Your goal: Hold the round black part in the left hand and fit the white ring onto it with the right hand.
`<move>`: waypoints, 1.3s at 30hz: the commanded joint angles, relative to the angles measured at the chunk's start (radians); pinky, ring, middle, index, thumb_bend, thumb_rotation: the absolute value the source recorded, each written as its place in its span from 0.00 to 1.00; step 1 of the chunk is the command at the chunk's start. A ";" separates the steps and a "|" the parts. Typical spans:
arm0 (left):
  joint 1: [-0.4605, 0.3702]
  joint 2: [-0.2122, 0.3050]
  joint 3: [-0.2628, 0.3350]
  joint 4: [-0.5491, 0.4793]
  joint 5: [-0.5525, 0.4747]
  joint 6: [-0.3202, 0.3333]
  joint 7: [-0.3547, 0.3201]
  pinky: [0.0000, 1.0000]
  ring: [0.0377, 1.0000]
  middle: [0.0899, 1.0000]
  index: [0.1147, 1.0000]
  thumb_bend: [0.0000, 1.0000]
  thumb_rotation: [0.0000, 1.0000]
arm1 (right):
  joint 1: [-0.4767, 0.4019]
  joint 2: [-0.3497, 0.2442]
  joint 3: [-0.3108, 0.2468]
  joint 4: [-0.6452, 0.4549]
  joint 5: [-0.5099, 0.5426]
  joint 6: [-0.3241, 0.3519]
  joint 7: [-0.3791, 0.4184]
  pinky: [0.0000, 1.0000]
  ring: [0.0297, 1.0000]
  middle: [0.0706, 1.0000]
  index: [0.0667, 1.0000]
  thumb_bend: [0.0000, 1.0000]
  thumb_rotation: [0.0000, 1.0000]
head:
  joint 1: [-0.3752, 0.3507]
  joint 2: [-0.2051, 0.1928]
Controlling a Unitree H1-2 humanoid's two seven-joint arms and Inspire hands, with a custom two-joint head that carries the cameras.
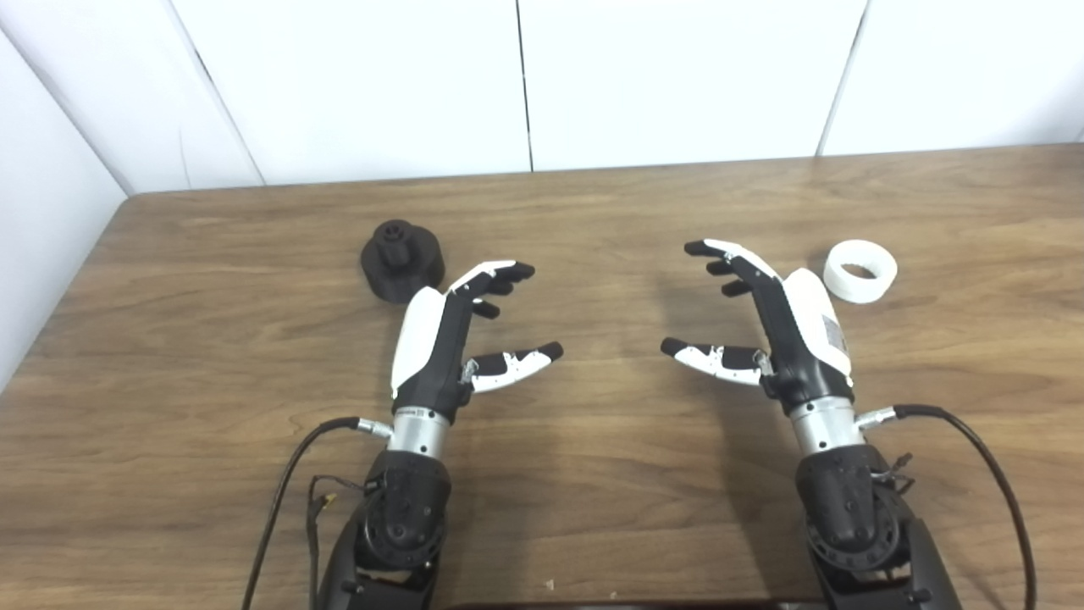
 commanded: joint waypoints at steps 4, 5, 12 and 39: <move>-0.034 0.002 0.001 -0.047 0.001 -0.016 0.011 0.64 0.73 0.74 0.66 0.73 0.08 | -0.034 0.005 -0.001 -0.021 -0.001 -0.024 -0.016 0.66 0.75 0.80 0.75 0.66 0.01 | 0.000 0.004; -0.034 0.002 0.001 -0.048 0.003 -0.015 0.012 0.64 0.73 0.74 0.66 0.73 0.08 | -0.035 0.005 -0.001 -0.021 -0.001 -0.023 -0.015 0.66 0.75 0.80 0.75 0.66 0.02 | 0.000 0.005; -0.032 0.001 0.000 -0.043 0.003 -0.020 0.015 0.64 0.73 0.74 0.66 0.73 0.08 | -0.034 0.001 -0.001 -0.022 -0.005 -0.024 -0.015 0.66 0.75 0.80 0.75 0.66 0.02 | 0.003 0.008; -0.041 -0.051 -0.071 0.027 0.097 -0.033 0.097 0.62 0.71 0.74 0.66 0.71 0.16 | -0.018 -0.073 -0.053 0.023 0.069 -0.109 -0.038 0.61 0.72 0.78 0.74 0.70 0.00 | 0.272 -0.078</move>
